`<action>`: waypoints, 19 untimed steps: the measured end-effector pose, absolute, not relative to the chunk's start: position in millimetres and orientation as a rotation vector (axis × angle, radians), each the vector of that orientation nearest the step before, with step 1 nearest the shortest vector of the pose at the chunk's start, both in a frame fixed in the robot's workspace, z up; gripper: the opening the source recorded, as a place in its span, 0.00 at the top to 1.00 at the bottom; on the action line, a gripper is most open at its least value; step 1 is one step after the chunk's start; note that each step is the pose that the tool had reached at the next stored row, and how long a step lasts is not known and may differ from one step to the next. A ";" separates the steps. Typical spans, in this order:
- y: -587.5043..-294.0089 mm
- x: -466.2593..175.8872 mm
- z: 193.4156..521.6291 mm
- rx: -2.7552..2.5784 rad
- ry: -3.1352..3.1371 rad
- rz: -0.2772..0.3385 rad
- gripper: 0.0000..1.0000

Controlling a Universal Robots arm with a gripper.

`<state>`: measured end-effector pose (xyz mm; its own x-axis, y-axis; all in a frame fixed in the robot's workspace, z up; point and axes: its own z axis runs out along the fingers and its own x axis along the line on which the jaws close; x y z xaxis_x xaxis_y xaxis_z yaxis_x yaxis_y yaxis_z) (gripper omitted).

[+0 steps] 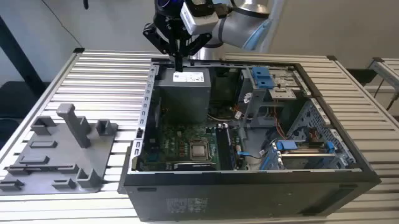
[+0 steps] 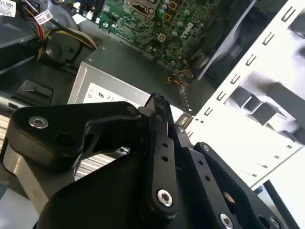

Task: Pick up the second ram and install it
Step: 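Reach for the second ram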

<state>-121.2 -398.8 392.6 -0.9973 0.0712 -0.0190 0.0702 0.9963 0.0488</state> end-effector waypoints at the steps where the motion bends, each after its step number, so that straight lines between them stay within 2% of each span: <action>1: -398.8 -121.2 392.6 0.110 3.118 0.075 0.89; 19: -398.8 -133.6 392.6 0.106 3.118 0.076 0.89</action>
<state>-133.6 -398.8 392.6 -0.9975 0.0685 -0.0195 0.0675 0.9965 0.0496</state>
